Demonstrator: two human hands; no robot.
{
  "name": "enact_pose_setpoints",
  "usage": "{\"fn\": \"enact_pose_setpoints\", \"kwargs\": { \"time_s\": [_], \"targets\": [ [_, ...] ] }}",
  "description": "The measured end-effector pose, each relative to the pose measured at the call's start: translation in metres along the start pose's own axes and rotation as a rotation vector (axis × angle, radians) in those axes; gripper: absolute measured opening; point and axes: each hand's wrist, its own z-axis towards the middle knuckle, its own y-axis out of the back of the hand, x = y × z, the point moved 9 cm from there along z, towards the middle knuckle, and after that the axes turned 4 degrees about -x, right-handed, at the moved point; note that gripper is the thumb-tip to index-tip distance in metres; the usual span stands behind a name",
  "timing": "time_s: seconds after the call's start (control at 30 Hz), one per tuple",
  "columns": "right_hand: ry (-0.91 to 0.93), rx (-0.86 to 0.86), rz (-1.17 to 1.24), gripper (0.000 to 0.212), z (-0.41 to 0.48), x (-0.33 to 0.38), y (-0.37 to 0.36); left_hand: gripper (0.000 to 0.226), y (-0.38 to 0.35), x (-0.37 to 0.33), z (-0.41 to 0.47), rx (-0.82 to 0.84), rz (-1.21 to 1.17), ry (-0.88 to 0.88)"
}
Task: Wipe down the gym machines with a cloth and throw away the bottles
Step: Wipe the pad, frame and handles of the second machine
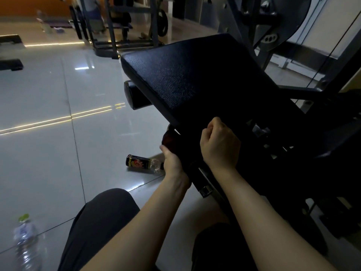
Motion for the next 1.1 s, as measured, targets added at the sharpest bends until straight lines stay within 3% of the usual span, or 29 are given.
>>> {"fn": "enact_pose_setpoints", "kwargs": {
  "time_s": [0.13,0.27,0.33,0.47,0.57,0.67,0.77,0.9,1.03,1.1],
  "targets": [
    [-0.01,-0.027,0.03,0.023,-0.001,-0.003,0.002,0.043,-0.001,-0.005,-0.012,0.095,0.414,-0.335],
    [-0.005,-0.023,0.068,0.027,-0.003,-0.004,0.001,0.054,-0.001,-0.018,-0.016,0.068,0.791,-0.515],
    [-0.009,-0.023,0.086,0.029,-0.002,-0.005,0.001,0.061,-0.005,-0.029,-0.012,0.105,0.823,-0.486],
    [-0.02,-0.015,0.123,0.027,-0.001,-0.007,0.0,0.041,-0.012,-0.048,0.002,0.096,0.607,-0.363],
    [-0.028,-0.015,0.137,0.026,-0.002,-0.009,0.0,0.051,-0.009,-0.042,-0.002,0.023,0.401,-0.352],
    [-0.029,-0.017,0.134,0.027,-0.001,-0.009,-0.002,0.064,-0.007,-0.033,-0.009,-0.011,0.372,-0.388],
    [-0.039,-0.039,0.112,0.023,0.0,-0.008,0.0,0.061,-0.01,-0.038,-0.016,-0.012,0.578,-0.492],
    [-0.037,-0.024,0.093,0.02,0.0,-0.006,0.0,0.034,-0.009,-0.044,-0.03,-0.065,0.907,-0.626],
    [-0.028,-0.022,0.083,0.02,-0.001,-0.004,0.0,0.051,-0.004,-0.044,-0.039,-0.059,1.141,-0.723],
    [-0.028,-0.025,0.092,0.018,-0.001,-0.005,0.002,0.049,-0.001,-0.05,-0.047,-0.035,1.29,-0.822]
  ]
}}
